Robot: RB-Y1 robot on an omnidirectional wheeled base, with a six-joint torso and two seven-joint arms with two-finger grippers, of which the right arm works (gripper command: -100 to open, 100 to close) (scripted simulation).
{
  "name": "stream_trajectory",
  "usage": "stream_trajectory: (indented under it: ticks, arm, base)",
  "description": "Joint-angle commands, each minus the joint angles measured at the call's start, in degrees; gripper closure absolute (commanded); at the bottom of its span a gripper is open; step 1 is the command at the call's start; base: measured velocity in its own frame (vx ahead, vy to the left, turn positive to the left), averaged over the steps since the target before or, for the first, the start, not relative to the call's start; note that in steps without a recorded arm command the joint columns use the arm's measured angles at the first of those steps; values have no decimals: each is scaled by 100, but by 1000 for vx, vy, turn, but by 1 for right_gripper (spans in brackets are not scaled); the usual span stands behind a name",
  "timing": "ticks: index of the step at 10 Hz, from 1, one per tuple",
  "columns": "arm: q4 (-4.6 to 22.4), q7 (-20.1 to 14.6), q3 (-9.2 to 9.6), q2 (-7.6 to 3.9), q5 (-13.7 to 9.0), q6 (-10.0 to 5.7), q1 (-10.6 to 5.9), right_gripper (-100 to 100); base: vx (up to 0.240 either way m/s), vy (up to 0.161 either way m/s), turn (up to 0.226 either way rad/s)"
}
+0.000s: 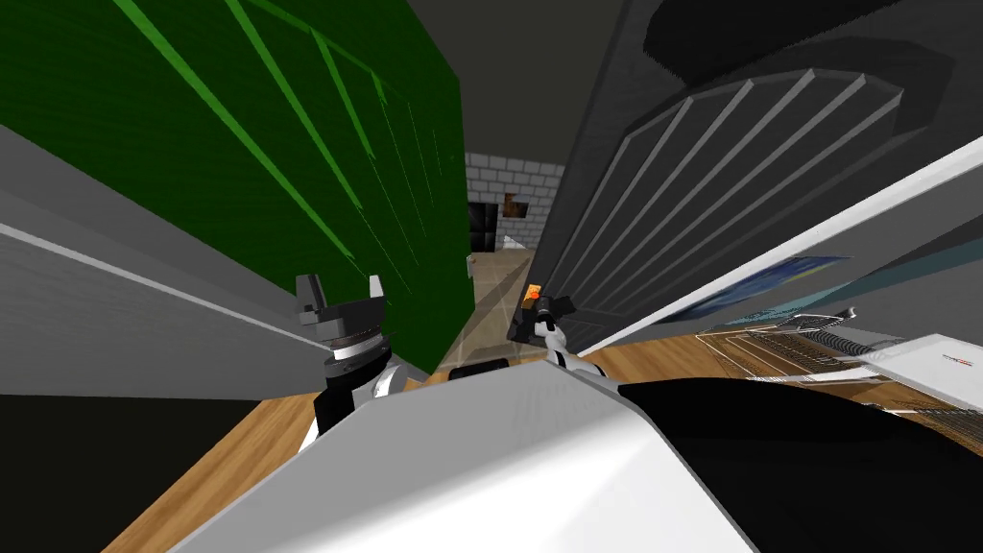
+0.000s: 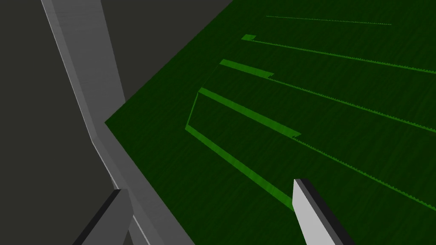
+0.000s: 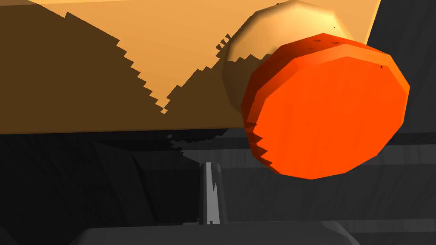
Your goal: Push the door open
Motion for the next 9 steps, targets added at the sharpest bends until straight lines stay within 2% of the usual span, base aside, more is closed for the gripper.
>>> stream_trajectory:
  ticks: [1, 2, 6, 9]
  arm:
    - [130, 21, -207, -71, -25, -11, 42, 100]
    - [-65, 5, -76, -35, 15, 67, 27, -100]
    - [-162, -1, 23, -98, 93, 131, -96, -100]
    - [-261, -8, 124, -162, 172, 197, -221, -100]
  base:
    - [6, -24, 140]
    - [-88, 16, 54]
    - [-162, 71, 9]
    - [-178, 111, 24]
